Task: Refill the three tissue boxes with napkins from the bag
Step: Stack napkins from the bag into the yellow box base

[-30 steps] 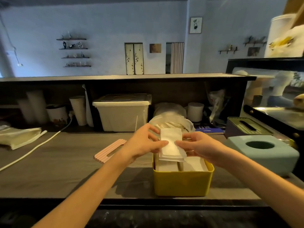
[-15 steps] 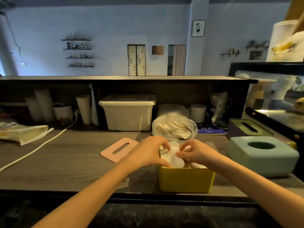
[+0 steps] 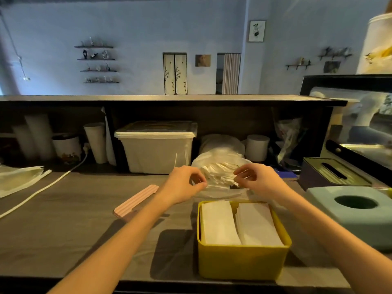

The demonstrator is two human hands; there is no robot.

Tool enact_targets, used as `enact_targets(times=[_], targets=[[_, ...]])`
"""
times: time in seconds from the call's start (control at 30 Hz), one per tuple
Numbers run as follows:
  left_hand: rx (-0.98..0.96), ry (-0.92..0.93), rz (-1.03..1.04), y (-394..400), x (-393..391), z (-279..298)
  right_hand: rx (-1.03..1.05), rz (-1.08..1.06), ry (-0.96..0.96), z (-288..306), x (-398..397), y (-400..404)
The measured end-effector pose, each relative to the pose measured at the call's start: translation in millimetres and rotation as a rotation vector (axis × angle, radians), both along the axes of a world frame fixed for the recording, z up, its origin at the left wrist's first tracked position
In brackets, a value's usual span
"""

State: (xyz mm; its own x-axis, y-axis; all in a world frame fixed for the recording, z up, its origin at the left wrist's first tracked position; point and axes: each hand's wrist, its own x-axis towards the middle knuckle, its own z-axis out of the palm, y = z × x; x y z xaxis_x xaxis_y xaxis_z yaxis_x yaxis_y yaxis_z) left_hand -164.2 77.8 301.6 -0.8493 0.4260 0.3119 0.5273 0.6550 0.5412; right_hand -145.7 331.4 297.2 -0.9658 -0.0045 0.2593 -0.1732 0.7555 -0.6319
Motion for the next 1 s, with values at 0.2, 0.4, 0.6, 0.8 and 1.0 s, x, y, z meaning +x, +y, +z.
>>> enact_targets(times=[0.2, 0.4, 0.6, 0.8, 1.0], targets=[[0.195, -0.122, 0.050, 28.7, -46.2, -39.5, 0.129, 0.086, 0.214, -42.7, -76.3, 0.0], [0.602, -0.183, 0.138, 68.2, -80.2, -70.2, 0.252, 0.057, 0.253, -74.0, -126.4, 2.5], [0.729, -0.179, 0.168, 73.0, -91.2, -81.4, 0.350, 0.044, 0.431, -92.7, -138.7, 1.0], [0.743, -0.127, 0.189, 67.0, -95.1, -84.2, 0.348, -0.004, 0.468, -88.8, -135.6, 5.6], [0.684, -0.175, 0.179, 65.3, -93.0, -82.0, 0.211, 0.034, 0.476, -85.1, -108.9, 8.8]])
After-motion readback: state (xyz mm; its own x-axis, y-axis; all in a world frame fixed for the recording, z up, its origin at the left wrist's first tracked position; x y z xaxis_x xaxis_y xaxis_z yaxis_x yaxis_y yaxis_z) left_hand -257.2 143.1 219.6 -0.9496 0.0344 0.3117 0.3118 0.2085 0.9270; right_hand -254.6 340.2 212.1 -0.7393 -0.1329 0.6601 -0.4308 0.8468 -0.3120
